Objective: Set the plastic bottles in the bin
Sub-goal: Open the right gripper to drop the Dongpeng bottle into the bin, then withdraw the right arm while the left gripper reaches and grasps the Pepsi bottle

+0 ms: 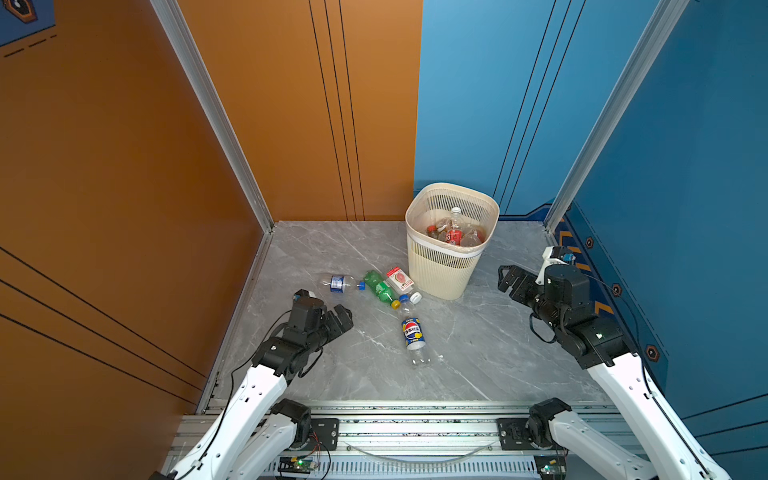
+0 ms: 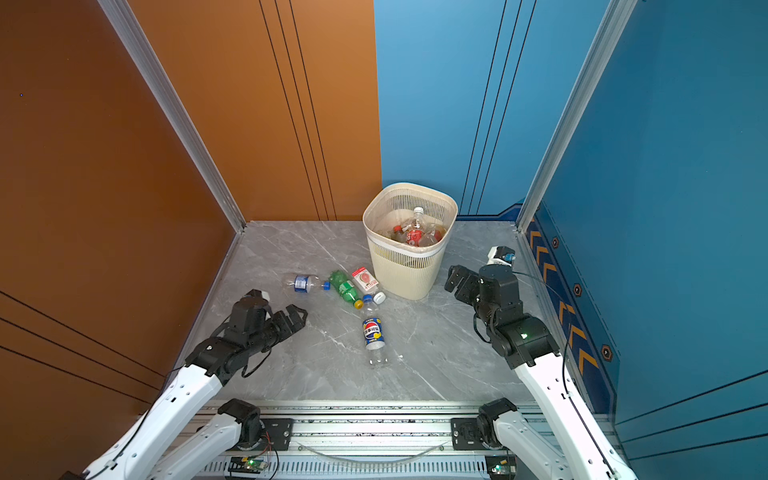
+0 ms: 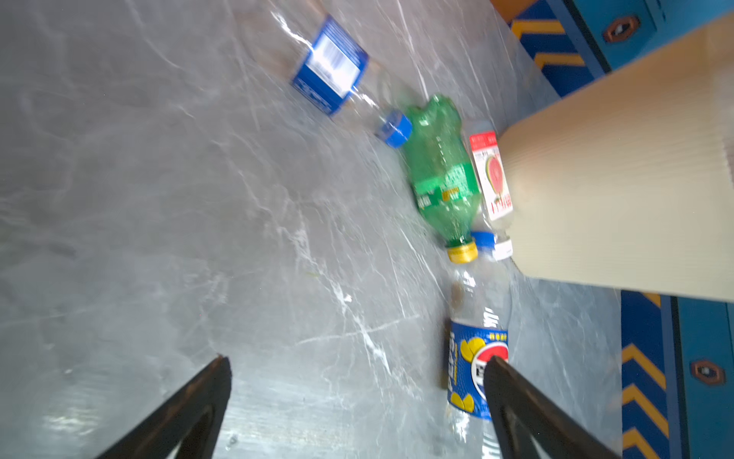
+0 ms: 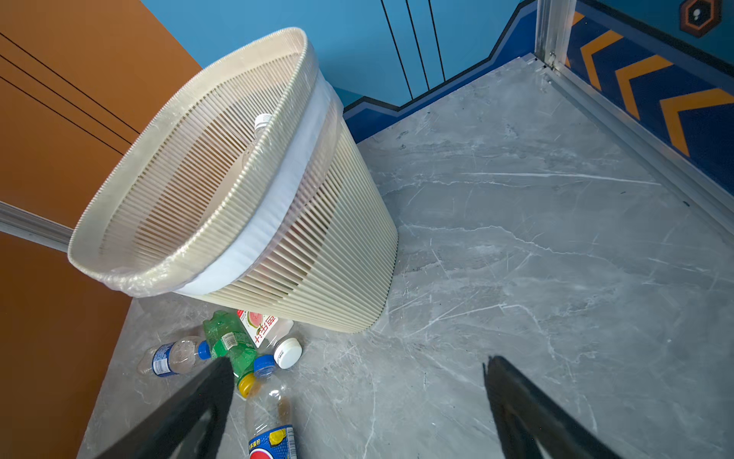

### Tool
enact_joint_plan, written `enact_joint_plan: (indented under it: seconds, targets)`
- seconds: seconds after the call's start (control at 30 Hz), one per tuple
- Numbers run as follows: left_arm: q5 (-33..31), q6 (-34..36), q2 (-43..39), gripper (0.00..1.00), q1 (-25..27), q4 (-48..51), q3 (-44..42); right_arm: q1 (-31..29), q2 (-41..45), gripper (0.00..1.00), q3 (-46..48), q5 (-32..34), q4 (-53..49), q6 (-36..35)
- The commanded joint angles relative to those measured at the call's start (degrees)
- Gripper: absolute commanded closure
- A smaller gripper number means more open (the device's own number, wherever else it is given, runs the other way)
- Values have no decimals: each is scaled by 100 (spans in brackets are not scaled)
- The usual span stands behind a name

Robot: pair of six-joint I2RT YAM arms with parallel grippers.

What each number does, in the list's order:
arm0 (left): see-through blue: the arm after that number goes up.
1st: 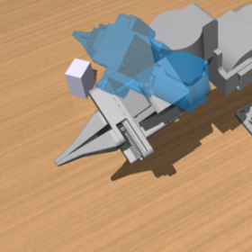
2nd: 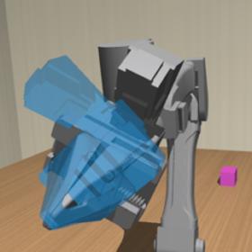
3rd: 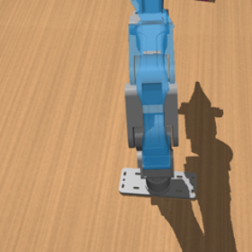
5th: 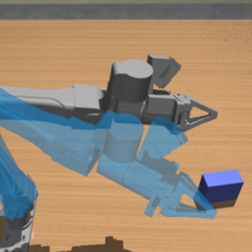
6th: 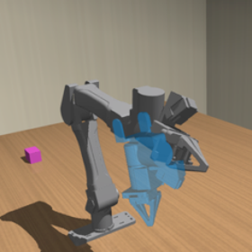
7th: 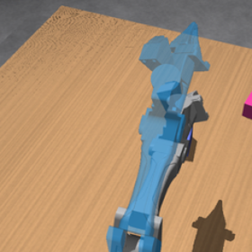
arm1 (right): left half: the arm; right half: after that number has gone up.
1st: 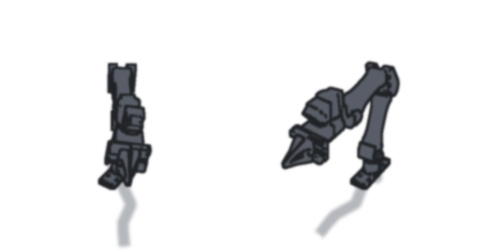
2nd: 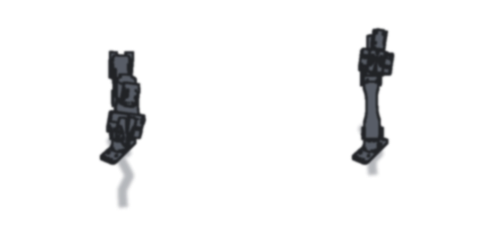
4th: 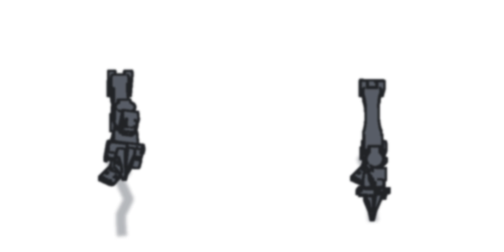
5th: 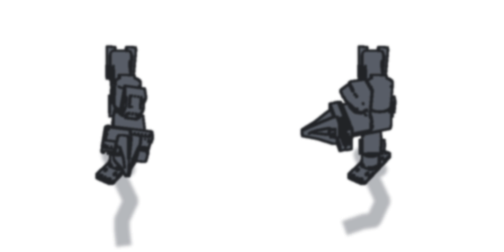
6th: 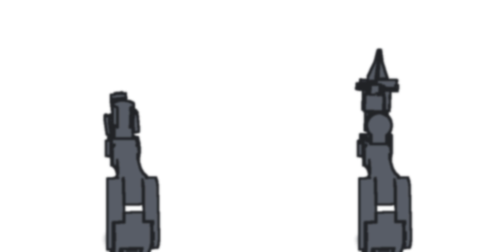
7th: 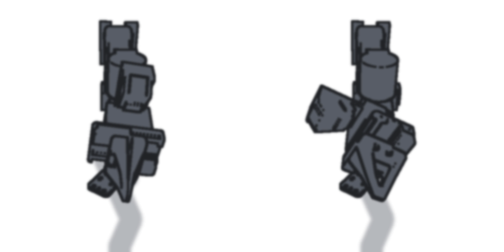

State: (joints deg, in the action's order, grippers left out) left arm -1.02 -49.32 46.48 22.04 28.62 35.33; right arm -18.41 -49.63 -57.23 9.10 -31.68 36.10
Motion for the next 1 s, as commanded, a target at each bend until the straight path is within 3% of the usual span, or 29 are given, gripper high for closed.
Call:
enact_joint_plan:
  seconds: [0.0, 0.2, 0.37, 0.97]
  targets:
    - [-583, -435, 430, 1, 773, -338, 141, 13, -58, 0, 52, 65, 29, 99]
    - [-956, -665, 1726, 3, 2029, -478, 885, 80, 111, 0, 202, 95, -13, 82]
    - [-846, -676, 2650, 3, 2557, -578, 1390, 218, 291, 0, 355, 37, -31, 82]
    - [-329, -526, 4541, 4, 2847, -682, 2490, 779, 536, 0, 614, -381, -31, 12]
